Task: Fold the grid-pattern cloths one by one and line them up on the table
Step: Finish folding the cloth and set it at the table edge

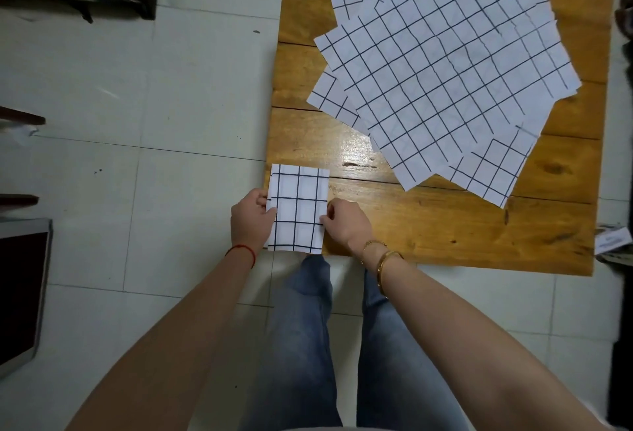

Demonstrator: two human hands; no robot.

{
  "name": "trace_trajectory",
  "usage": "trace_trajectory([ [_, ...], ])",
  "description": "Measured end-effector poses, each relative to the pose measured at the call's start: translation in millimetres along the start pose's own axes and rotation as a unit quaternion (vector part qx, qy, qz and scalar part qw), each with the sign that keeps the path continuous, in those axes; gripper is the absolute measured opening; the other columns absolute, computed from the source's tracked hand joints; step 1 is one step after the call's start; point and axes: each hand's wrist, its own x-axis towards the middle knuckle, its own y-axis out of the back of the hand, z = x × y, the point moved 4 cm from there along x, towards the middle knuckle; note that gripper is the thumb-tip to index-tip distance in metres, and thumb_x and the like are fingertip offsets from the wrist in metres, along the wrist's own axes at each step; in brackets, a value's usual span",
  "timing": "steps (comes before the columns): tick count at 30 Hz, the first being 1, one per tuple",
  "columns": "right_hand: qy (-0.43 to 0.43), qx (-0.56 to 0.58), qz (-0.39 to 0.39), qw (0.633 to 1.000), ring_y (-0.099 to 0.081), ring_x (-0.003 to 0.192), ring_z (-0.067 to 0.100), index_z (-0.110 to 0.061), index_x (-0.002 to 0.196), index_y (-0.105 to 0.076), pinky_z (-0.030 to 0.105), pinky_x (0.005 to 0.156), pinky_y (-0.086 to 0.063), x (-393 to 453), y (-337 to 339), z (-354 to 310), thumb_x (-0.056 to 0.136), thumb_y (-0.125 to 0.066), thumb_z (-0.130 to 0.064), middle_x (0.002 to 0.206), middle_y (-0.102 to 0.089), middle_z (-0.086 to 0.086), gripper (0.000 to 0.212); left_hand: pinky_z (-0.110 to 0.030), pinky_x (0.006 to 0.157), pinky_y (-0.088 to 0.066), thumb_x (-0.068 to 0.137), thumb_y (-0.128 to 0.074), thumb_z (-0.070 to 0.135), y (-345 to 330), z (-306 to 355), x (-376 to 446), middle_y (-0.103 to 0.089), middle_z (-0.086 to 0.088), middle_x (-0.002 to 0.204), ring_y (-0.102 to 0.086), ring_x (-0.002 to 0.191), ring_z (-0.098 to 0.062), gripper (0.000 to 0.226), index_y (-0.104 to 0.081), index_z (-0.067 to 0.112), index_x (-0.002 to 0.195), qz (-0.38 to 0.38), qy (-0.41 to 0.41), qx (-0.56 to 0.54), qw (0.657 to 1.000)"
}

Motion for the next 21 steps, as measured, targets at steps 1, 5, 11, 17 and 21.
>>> trace_trajectory([
  [1,0.002,-0.002,0.002,1.0,-0.061,0.095,0.029,-0.009,0.1,-0.06,0.035,0.077,-0.05,0,0,0,0.092,-0.054,-0.023,0.103,-0.065,0.011,0.018,-0.026,0.07,-0.051,0.08,-0.066,0.0,0,1,-1,-0.062,0.002,0.084,-0.066,0.075,-0.023,0.025,-0.066,0.008,0.103,0.002,-0.003,-0.002,1.0],
  [5,0.0,0.006,0.012,1.0,-0.062,0.091,0.027,-0.011,0.098,-0.061,0.039,0.078,-0.054,0,3,4,0.091,-0.054,-0.026,0.099,-0.066,0.009,0.018,-0.024,0.067,-0.049,0.081,-0.067,0.002,-1,2,-3,-0.058,0.009,0.083,-0.063,0.076,-0.02,0.026,-0.065,0.009,0.106,0.0,0.002,-0.014,1.0],
  [11,0.004,0.057,0.059,0.997,-0.062,0.079,0.024,-0.014,0.09,-0.06,0.038,0.07,-0.054,0,19,17,0.091,-0.053,-0.028,0.086,-0.067,0.006,0.015,-0.031,0.073,-0.055,0.082,-0.066,0.005,-1,1,-4,-0.065,-0.001,0.096,-0.062,0.077,-0.018,0.032,-0.062,0.012,0.114,0.007,0.008,-0.014,1.0],
  [17,0.016,0.067,0.205,0.976,-0.059,0.072,0.02,-0.017,0.091,-0.055,0.037,0.061,-0.052,-4,67,41,0.095,-0.051,-0.029,0.078,-0.061,-0.002,0.014,-0.029,0.088,-0.048,0.087,-0.062,0.008,-7,35,0,-0.059,-0.004,0.118,-0.057,0.107,-0.018,0.038,-0.057,0.012,0.125,0.039,-0.09,0.061,0.993],
  [21,0.017,0.068,0.25,0.966,-0.059,0.076,0.017,-0.017,0.091,-0.055,0.036,0.064,-0.053,0,100,64,0.093,-0.057,-0.026,0.085,-0.062,-0.002,0.009,-0.029,0.09,-0.046,0.088,-0.059,0.009,-24,76,14,-0.058,-0.004,0.119,-0.054,0.111,-0.019,0.037,-0.056,0.013,0.125,0.009,-0.181,0.095,0.979],
])
